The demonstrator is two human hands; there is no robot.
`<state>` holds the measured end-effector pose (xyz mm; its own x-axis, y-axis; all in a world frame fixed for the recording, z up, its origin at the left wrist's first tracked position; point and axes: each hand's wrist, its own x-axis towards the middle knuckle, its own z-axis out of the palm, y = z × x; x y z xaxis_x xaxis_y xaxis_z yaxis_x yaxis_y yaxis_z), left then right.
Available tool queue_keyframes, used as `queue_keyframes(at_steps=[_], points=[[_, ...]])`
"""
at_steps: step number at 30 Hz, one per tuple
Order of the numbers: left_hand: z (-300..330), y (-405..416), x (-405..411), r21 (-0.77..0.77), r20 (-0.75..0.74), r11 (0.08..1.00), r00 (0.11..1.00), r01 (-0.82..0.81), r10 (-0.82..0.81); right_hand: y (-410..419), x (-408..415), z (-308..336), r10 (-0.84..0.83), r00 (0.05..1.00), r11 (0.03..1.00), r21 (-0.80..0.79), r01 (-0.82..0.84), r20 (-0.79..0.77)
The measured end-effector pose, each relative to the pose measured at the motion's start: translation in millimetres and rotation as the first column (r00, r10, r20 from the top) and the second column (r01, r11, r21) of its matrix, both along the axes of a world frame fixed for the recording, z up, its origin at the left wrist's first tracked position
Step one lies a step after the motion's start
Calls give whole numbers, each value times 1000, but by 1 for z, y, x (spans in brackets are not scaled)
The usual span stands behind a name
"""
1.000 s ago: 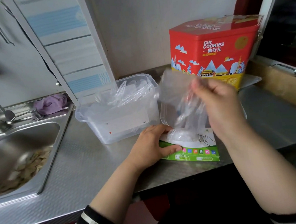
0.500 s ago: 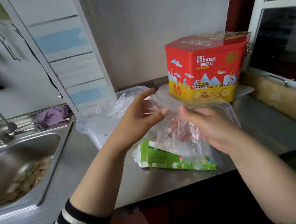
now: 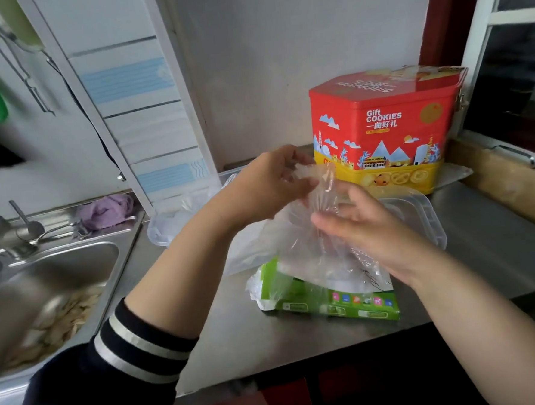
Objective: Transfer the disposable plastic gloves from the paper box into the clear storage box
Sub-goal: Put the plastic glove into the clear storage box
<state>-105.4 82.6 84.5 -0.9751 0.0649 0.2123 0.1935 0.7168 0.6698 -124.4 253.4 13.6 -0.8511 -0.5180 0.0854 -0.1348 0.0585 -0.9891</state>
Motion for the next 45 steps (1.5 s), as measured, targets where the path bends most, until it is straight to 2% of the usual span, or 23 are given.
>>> queue_keyframes(at_steps=[3,6,7,8,10,12,13,14,16,18,20,25,27,29,32,35,40,43,45], points=[[12,-14,-2,-47,-17,998,999,31,-32,-8,-16,5,-65,993,991,113,76,-98],[21,-43,-7,151,-70,987,996,-50,61,-16,-45,19,-192,971,969,128,211,-145],[22,-54,-11,240,-90,966,988,-99,123,-19,-55,24,-269,940,944,138,301,-211],[22,-64,-15,316,-100,936,976,-155,195,-23,-62,30,-356,878,902,129,413,-320],[19,-86,-23,385,-106,876,928,-292,356,-37,-63,42,-498,656,818,-55,573,-567],[15,-104,-29,340,-100,836,868,-430,487,-59,-48,52,-495,446,824,-241,512,-745],[12,-112,-31,285,-93,821,839,-494,536,-74,-40,55,-435,397,856,-233,462,-808],[8,-116,-30,214,-80,808,814,-550,575,-88,-34,56,-339,397,890,-154,428,-853],[1,-124,-27,59,-47,786,785,-615,618,-118,-34,53,-63,510,917,152,368,-858],[-8,-133,-26,-75,1,775,777,-628,629,-140,-45,50,174,652,828,468,309,-738],[-20,-142,-26,-187,45,777,785,-601,618,-153,-57,49,306,727,694,667,272,-614],[-39,-160,-28,-496,150,785,854,-371,498,-175,-74,39,419,867,415,906,83,-271],[-41,-162,-33,-654,188,718,868,-239,460,-178,-75,35,457,865,317,947,59,-207],[-43,-160,-38,-781,209,612,872,-123,442,-179,-74,31,488,851,277,959,59,-194],[-45,-156,-43,-876,216,481,865,-34,453,-176,-72,31,443,873,298,952,72,-205],[-42,-156,-44,-894,185,446,873,-42,451,-171,-79,33,421,836,418,893,165,-351],[-40,-159,-40,-867,117,486,902,-112,415,-137,-74,44,142,802,729,610,312,-580],[-38,-158,-37,-827,29,525,917,-201,397,-109,-64,35,-49,812,895,335,294,-581],[-35,-156,-33,-790,-10,561,919,-249,393,-91,-55,26,-118,816,942,196,272,-566]])
